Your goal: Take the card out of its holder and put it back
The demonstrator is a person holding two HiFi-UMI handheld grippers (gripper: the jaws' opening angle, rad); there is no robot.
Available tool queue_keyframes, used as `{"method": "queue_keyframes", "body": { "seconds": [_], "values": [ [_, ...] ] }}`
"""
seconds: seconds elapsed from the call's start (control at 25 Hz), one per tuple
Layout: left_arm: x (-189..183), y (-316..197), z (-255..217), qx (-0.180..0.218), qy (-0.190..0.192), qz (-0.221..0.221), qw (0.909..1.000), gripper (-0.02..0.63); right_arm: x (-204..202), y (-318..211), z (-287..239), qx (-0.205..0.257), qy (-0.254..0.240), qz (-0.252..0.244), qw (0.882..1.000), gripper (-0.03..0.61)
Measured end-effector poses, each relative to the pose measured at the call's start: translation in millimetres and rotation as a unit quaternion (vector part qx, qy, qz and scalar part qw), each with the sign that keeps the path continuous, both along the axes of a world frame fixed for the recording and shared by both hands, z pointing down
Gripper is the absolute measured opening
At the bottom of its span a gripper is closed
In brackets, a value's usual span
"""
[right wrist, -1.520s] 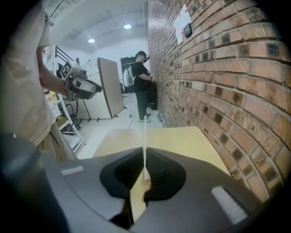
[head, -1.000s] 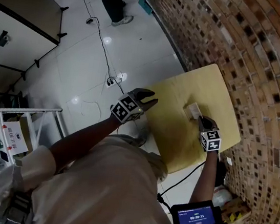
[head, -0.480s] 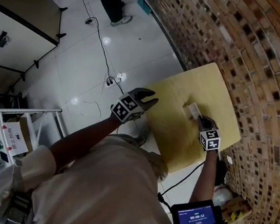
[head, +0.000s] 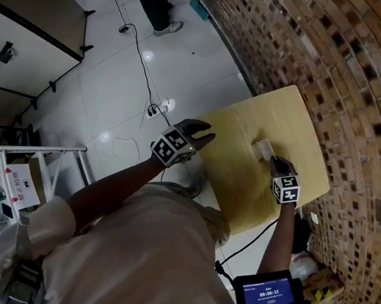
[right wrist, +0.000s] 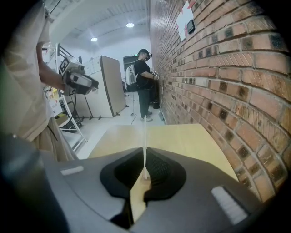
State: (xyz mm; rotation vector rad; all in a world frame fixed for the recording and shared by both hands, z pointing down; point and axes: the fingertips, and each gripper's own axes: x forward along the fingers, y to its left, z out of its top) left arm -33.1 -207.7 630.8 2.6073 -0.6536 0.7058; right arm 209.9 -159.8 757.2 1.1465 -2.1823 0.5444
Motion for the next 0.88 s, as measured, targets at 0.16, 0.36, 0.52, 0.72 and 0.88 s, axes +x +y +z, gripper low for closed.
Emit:
{"method": "queue_keyframes", "body": {
  "seconds": [0.16, 0.36, 0.52, 0.72, 0.88],
  "values": [
    [-1, 1, 2, -0.002, -0.004, -0.001, 1.0, 0.138, 2, 1, 6, 0.001, -0.013, 0.013, 1.0, 0.015],
    [2, 2, 1, 0.0, -0.004, 0.002, 1.0, 0.137, 3, 2, 12, -0.002, -0.022, 0.027, 0.999, 0.015],
    [5, 4, 2, -0.003, -0.007, 0.005, 1.0, 0.138, -4, 5, 24, -0.009, -0.018, 0.031, 0.999, 0.015],
    [11, 2, 2, 0.001, -0.007, 0.006, 1.0, 0.137, -6, 7, 37, -0.017, -0.029, 0.051, 0.998, 0.015],
    [14, 1, 4, -0.003, -0.011, 0.006, 0.9999, 0.137, -4, 5, 43, -0.017, -0.037, 0.07, 0.997, 0.015]
  ]
}}
